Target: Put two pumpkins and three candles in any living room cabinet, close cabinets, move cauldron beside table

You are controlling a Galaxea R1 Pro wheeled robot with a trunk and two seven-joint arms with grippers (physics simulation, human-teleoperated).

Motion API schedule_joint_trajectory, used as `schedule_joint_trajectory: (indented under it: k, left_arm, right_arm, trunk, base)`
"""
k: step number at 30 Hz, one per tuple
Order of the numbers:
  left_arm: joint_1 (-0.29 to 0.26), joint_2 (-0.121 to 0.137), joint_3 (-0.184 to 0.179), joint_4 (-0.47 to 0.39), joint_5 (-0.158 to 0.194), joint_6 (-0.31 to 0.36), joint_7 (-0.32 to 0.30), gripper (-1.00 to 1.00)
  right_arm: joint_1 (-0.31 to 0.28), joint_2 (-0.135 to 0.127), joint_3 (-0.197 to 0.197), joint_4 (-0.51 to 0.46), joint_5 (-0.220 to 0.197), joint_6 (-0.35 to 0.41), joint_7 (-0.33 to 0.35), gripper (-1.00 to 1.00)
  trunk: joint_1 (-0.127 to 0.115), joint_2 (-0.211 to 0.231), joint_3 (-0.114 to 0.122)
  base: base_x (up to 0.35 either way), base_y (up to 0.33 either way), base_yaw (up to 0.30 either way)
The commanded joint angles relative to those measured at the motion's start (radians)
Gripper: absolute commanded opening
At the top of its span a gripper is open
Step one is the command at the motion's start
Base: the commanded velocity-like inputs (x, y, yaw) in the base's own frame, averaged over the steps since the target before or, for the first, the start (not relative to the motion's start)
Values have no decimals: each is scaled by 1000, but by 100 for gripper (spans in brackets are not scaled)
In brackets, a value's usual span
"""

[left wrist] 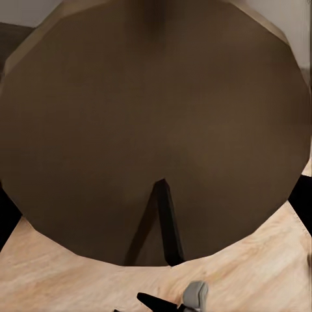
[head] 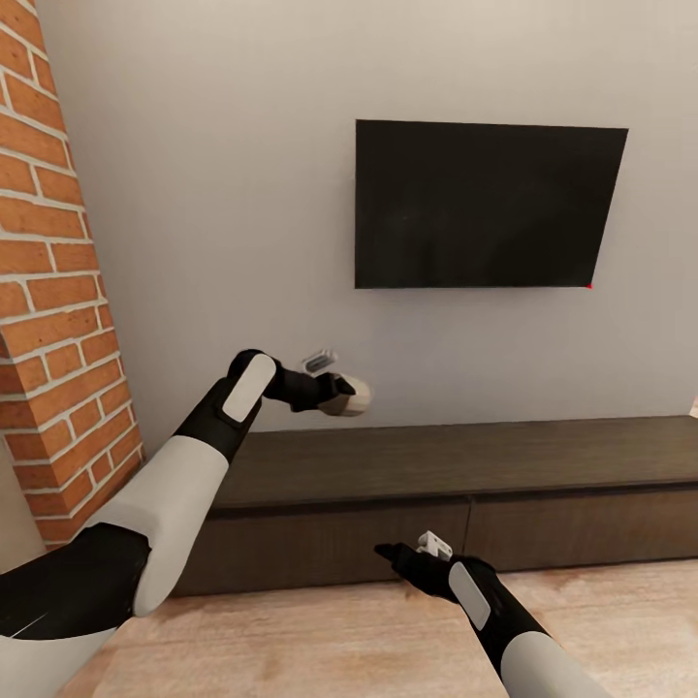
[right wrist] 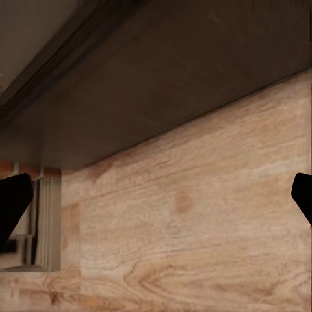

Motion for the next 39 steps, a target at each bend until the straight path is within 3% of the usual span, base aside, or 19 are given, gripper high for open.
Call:
schedule_joint_trajectory:
  k: [1, 4, 8, 11, 23, 29, 34, 39]
  left_arm:
    - [-1, 0, -1, -3, 10, 2, 7, -100]
    - [-1, -1, -1, -9, 12, 2, -23, -100]
    - [-1, 0, 0, -11, 11, 1, -146, -100]
    - [-1, 0, 2, -19, 11, 1, -180, -100]
    - [-1, 2, 20, -103, 22, 2, -242, -100]
    - [0, 3, 25, -123, 24, 2, -271, -100]
    - [0, 2, 23, -144, 25, 2, -275, -100]
    - [0, 1, 24, -150, 26, 1, -276, -100]
  right_arm:
    - [0, 1, -7, 0, -1, -5, 3, 100]
    - [0, 1, -7, 1, 0, -25, 15, 100]
    - [0, 0, -9, 2, 0, -34, 82, 100]
    - [0, -1, -9, 2, 0, -35, 107, 100]
    - [0, -2, -14, 0, -6, -32, 132, 100]
    - [0, -2, -61, 2, -4, -33, 105, 100]
    - [0, -2, -74, 9, -3, -29, 88, 100]
    - [0, -2, -77, 22, -3, -28, 130, 100]
  trunk:
    - [0, 0, -1]
    - [0, 0, -1]
    - [0, 0, -1]
    - [0, 0, -1]
    - [0, 0, -1]
    - [0, 0, -1]
    - [0, 0, -1]
    - [0, 0, -1]
  base:
    - [0, 0, 0]
    - [0, 0, 0]
    - [0, 0, 0]
    - [0, 0, 0]
    - [0, 0, 0]
    - [0, 0, 0]
    - [0, 0, 0]
    - [0, 0, 0]
